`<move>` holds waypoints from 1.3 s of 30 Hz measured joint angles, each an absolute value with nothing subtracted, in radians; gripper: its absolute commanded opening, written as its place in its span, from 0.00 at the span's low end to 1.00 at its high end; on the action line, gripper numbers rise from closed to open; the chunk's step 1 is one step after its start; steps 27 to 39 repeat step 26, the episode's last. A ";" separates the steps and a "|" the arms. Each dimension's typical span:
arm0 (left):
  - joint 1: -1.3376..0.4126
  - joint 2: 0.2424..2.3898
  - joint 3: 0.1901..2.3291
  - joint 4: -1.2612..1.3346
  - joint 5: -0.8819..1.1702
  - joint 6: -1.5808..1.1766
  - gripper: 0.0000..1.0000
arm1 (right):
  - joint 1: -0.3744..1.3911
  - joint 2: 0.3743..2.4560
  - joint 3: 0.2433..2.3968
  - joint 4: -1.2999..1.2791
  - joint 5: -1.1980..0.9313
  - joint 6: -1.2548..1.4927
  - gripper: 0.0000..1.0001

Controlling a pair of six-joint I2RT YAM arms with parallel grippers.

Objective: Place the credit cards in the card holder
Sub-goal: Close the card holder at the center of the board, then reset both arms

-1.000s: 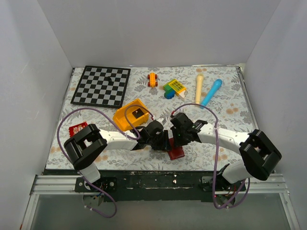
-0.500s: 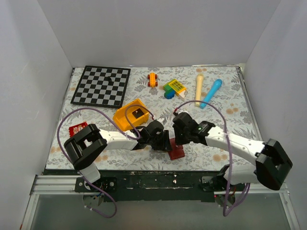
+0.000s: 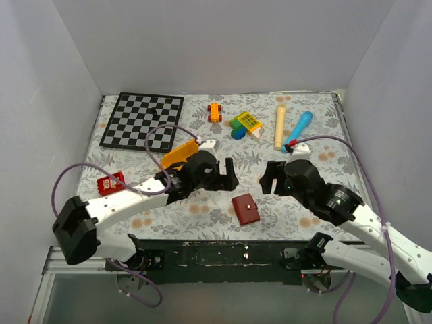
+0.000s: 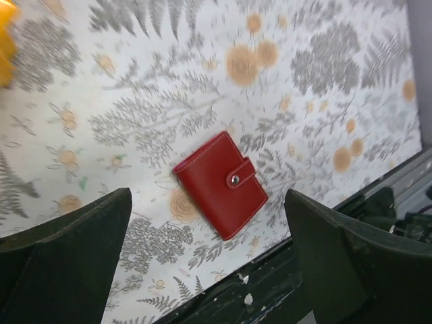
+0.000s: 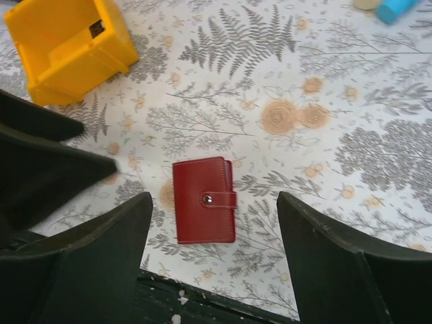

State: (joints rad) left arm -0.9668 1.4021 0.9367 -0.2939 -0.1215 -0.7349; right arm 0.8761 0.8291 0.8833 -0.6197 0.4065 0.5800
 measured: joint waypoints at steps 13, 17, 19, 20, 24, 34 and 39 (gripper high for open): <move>-0.699 0.735 0.805 -0.554 -0.364 -0.718 0.98 | 0.871 0.487 0.605 -0.801 0.552 0.711 0.88; -0.697 0.616 0.794 -0.641 -0.442 -0.744 0.98 | 0.871 0.412 0.553 -0.801 0.569 0.723 0.89; -0.696 0.601 0.789 -0.669 -0.467 -0.760 0.98 | 0.871 0.416 0.546 -0.786 0.570 0.722 0.89; -0.696 0.599 0.782 -0.680 -0.476 -0.767 0.98 | 0.871 0.425 0.546 -0.783 0.570 0.722 0.89; -0.696 0.586 0.743 -0.702 -0.490 -0.785 0.98 | 0.871 0.473 0.546 -0.768 0.569 0.719 0.89; -0.696 0.570 0.724 -0.701 -0.489 -0.785 0.98 | 0.871 0.492 0.546 -0.762 0.569 0.718 0.91; -0.696 0.570 0.724 -0.701 -0.489 -0.785 0.98 | 0.871 0.492 0.546 -0.762 0.569 0.718 0.91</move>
